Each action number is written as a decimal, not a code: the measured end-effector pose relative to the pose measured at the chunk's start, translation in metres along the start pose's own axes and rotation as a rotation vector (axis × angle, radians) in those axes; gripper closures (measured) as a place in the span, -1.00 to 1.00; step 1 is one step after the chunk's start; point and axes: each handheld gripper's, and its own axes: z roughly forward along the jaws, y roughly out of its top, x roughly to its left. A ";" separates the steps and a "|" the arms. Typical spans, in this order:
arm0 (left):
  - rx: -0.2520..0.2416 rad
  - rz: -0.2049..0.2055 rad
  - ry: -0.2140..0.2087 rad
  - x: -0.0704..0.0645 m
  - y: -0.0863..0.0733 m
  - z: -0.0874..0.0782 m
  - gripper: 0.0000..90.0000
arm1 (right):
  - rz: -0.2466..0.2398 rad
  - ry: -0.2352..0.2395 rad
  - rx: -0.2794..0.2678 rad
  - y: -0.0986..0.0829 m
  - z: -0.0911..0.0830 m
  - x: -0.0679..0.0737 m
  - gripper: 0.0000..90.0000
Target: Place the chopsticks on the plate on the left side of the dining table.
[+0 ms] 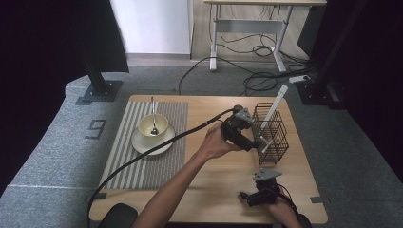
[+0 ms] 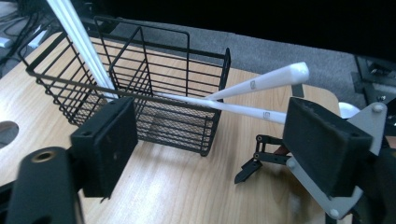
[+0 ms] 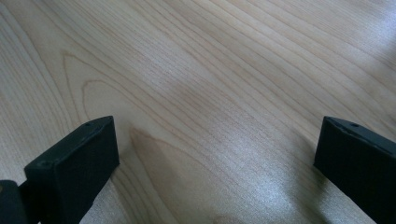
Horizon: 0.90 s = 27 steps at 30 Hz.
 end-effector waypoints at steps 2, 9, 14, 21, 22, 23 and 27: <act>-0.003 0.012 -0.003 -0.002 0.003 0.003 -0.56 | -0.001 0.002 0.000 0.000 0.000 0.000 -1.00; -0.003 0.029 -0.005 -0.004 0.009 0.010 -0.42 | -0.004 0.001 0.000 0.000 0.000 0.000 -1.00; 0.005 0.040 0.003 -0.006 0.013 0.017 -0.25 | -0.006 0.003 0.000 0.000 0.000 0.000 -1.00; -0.012 0.042 0.000 -0.005 0.012 0.019 0.22 | -0.004 0.003 -0.002 0.000 0.001 0.000 -1.00; -0.019 0.036 -0.003 -0.004 0.012 0.019 0.34 | -0.005 0.003 -0.002 0.000 0.001 0.000 -1.00; -0.026 0.029 -0.008 -0.003 0.013 0.019 0.34 | -0.005 0.003 -0.002 0.000 0.001 0.000 -1.00; -0.019 0.035 -0.007 -0.001 0.016 0.019 0.56 | -0.006 0.003 -0.002 0.000 0.001 0.000 -1.00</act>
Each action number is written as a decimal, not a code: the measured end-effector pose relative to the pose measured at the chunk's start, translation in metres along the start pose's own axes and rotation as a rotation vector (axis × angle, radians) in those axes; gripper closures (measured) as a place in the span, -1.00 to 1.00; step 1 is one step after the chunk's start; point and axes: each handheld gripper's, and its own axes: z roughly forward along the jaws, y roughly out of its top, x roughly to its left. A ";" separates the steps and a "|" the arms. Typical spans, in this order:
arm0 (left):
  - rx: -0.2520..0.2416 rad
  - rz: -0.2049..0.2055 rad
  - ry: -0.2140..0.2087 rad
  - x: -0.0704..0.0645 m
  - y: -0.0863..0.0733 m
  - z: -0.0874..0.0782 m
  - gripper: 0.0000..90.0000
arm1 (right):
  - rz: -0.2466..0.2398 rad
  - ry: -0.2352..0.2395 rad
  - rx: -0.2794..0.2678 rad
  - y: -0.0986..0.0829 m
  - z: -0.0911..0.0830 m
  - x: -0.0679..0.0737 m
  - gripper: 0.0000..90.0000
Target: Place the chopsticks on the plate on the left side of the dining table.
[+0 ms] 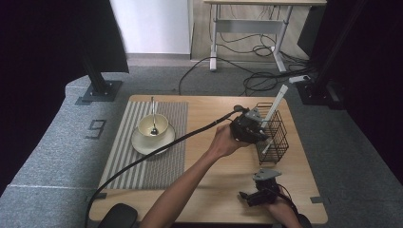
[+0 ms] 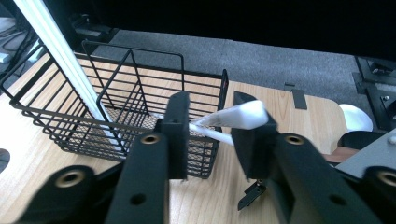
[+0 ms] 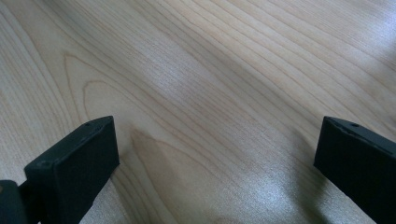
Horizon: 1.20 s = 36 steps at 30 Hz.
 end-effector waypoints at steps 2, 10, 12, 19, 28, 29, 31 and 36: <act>0.004 0.009 0.003 -0.001 0.002 0.001 0.75 | -0.001 0.000 0.001 0.000 0.000 0.000 -1.00; 0.013 0.036 0.046 -0.003 0.007 0.002 0.84 | 0.001 0.001 0.002 0.000 0.000 0.000 -1.00; 0.009 0.036 0.047 -0.003 0.007 -0.002 0.84 | 0.001 0.001 0.002 0.000 0.000 0.000 -1.00; -0.006 0.025 0.036 -0.001 0.009 -0.014 0.84 | 0.001 0.000 0.002 0.000 0.000 0.000 -1.00; -0.035 0.002 0.011 0.003 0.011 -0.037 0.84 | -0.001 0.000 0.002 0.000 0.000 0.000 -1.00; -0.036 0.001 0.010 0.003 0.012 -0.040 0.84 | -0.001 0.000 0.002 0.000 0.000 0.000 -1.00; -0.039 0.001 0.008 0.003 0.012 -0.044 0.84 | -0.002 0.000 0.002 0.000 0.000 0.000 -1.00; -0.050 -0.004 -0.003 0.003 0.014 -0.053 0.84 | 0.000 0.002 0.003 0.000 0.000 0.000 -1.00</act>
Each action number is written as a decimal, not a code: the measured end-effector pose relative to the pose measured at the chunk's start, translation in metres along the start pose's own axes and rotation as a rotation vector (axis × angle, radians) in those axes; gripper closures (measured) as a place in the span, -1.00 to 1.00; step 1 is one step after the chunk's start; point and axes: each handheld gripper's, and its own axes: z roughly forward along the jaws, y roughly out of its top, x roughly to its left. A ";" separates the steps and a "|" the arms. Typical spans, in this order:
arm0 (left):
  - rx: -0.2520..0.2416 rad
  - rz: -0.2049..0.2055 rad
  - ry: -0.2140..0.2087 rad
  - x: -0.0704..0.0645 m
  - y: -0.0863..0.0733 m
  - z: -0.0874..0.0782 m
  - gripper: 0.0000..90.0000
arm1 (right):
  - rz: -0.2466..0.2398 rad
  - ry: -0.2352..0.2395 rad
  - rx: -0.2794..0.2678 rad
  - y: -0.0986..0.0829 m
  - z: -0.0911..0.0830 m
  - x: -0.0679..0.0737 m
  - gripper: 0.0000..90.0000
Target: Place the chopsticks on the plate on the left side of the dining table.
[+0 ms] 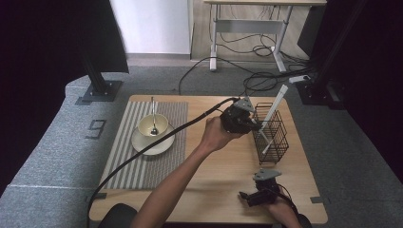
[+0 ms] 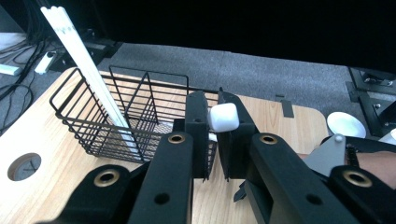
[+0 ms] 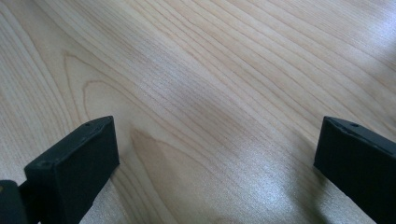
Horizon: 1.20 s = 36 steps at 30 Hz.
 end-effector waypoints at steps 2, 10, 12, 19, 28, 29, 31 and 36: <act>-0.007 -0.001 -0.004 0.000 0.001 -0.004 0.84 | -0.001 0.000 0.000 0.000 0.000 0.000 -1.00; -0.006 0.007 -0.002 -0.001 0.005 -0.017 0.84 | -0.001 -0.001 -0.001 0.000 0.000 0.000 -1.00; -0.009 0.006 0.000 -0.001 0.005 -0.022 0.84 | -0.003 -0.001 -0.002 0.000 0.000 0.000 -1.00; -0.010 0.008 0.002 0.000 0.007 -0.036 0.84 | -0.002 -0.001 -0.002 0.000 0.000 0.000 -1.00; -0.013 0.022 0.022 -0.001 0.011 -0.055 0.85 | -0.005 0.000 -0.003 0.000 0.000 0.000 -1.00; -0.015 0.022 0.023 0.000 0.011 -0.057 0.84 | -0.005 0.000 -0.003 0.000 0.000 0.000 -1.00; -0.030 0.012 0.022 0.000 0.010 -0.062 0.85 | -0.005 -0.001 -0.003 0.000 0.000 0.000 -1.00; -0.058 -0.014 0.017 0.004 0.006 -0.074 0.85 | -0.005 -0.001 -0.003 0.000 0.000 0.000 -1.00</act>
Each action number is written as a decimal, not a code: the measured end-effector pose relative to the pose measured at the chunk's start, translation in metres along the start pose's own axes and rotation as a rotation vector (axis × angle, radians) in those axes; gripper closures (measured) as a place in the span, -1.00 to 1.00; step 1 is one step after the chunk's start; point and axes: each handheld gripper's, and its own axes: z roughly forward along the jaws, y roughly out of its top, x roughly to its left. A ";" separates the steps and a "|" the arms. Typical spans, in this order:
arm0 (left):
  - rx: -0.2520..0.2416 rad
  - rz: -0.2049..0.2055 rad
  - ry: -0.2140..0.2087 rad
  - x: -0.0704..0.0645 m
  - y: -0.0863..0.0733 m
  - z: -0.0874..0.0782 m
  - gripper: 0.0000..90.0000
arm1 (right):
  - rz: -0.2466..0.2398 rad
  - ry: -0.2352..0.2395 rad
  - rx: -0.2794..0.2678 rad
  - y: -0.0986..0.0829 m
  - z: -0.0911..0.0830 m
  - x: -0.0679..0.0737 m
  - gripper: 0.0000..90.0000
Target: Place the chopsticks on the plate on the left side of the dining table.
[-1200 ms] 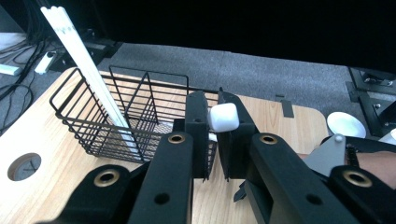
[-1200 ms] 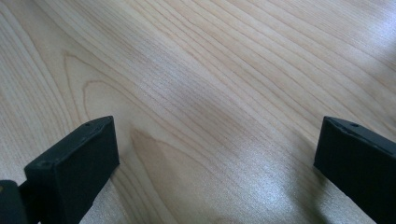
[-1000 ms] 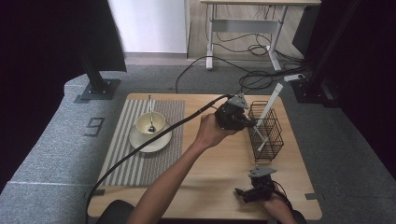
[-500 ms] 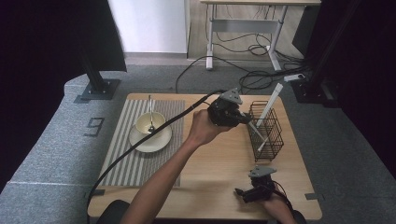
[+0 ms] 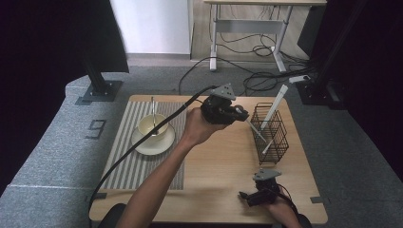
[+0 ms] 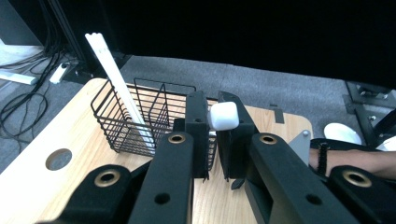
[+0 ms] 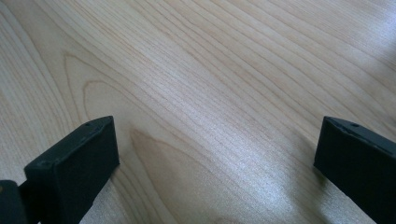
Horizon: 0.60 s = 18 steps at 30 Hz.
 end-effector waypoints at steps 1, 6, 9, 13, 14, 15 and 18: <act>-0.005 -0.003 0.002 0.000 0.000 -0.002 0.85 | -0.002 -0.001 0.000 0.000 0.000 0.000 -1.00; -0.026 -0.013 0.007 0.002 -0.002 -0.018 0.85 | -0.002 -0.001 0.002 0.000 0.000 0.000 -1.00; -0.025 -0.013 0.013 0.002 -0.003 -0.023 0.85 | -0.003 -0.001 0.002 0.000 0.000 0.000 -1.00; -0.021 -0.015 0.023 0.003 -0.007 -0.032 0.85 | -0.002 -0.001 0.002 0.001 0.000 0.000 -1.00; -0.021 -0.017 0.027 0.003 -0.009 -0.033 0.85 | -0.002 -0.001 0.002 0.001 0.000 0.000 -1.00; -0.019 -0.019 0.031 0.003 -0.011 -0.035 0.85 | 0.000 0.000 0.001 0.001 0.001 0.000 -1.00; -0.016 -0.024 0.036 0.004 -0.016 -0.039 0.85 | 0.001 0.000 0.001 0.001 0.001 0.000 -1.00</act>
